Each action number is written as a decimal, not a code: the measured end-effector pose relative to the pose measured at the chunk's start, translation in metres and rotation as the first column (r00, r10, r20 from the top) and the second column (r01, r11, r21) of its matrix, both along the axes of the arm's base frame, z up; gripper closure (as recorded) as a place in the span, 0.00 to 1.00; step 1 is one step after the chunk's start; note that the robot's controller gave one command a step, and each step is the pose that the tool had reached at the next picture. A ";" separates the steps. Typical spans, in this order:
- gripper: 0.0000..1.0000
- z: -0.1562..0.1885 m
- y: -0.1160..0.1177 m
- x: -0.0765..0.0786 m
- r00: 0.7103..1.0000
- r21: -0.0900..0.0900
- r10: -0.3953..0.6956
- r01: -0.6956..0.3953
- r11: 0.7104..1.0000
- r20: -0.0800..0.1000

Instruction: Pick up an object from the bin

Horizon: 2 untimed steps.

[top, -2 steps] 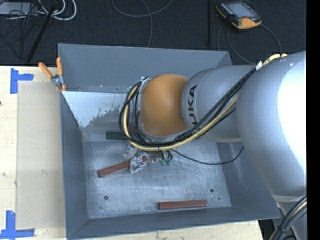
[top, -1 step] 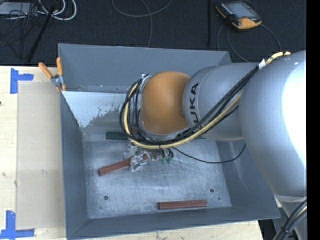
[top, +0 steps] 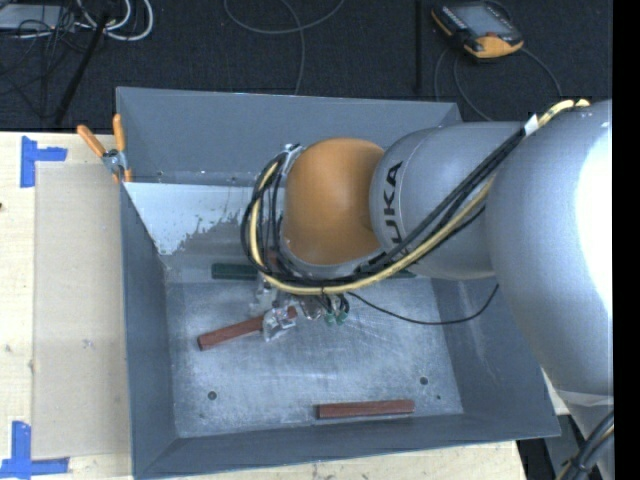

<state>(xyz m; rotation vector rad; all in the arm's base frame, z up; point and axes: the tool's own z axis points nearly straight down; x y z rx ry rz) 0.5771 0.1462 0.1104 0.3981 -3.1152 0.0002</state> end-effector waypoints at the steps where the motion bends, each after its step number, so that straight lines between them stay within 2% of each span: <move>1: 1.00 0.011 0.000 0.000 1.000 0.000 0.000 0.000 1.000 0.001; 2: 1.00 0.019 0.000 0.001 1.000 0.001 0.000 0.000 1.000 0.003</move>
Offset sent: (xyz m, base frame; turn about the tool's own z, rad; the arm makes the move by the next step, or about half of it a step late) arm 0.0000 -0.0001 0.0152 0.0000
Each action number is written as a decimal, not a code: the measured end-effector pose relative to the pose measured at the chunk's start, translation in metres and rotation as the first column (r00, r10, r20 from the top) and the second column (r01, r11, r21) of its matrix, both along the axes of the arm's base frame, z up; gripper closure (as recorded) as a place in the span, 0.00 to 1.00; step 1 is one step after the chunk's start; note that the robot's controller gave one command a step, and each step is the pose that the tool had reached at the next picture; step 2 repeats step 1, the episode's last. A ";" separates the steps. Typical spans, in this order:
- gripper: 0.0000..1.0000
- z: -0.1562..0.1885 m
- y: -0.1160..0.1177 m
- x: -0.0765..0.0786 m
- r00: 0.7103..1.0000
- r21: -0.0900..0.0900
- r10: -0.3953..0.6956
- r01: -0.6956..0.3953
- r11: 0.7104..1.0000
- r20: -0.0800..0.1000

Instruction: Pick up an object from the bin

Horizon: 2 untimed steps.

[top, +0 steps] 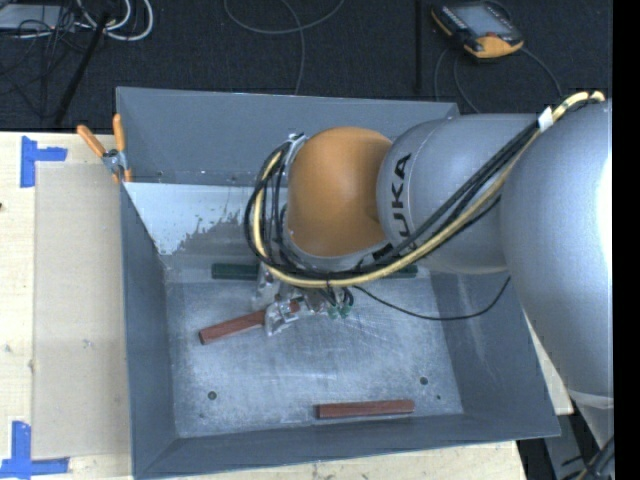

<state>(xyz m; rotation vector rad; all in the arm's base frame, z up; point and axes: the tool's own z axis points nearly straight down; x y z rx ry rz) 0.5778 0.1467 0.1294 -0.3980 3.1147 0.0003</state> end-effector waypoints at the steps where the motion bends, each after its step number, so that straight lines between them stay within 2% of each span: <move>1: 1.00 0.006 0.000 0.000 1.000 0.000 0.000 0.000 1.000 0.000; 2: 1.00 0.006 0.000 0.000 1.000 0.000 0.000 0.000 1.000 0.000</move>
Offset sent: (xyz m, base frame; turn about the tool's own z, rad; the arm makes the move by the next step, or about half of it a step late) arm 0.0000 0.0002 0.0684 0.0000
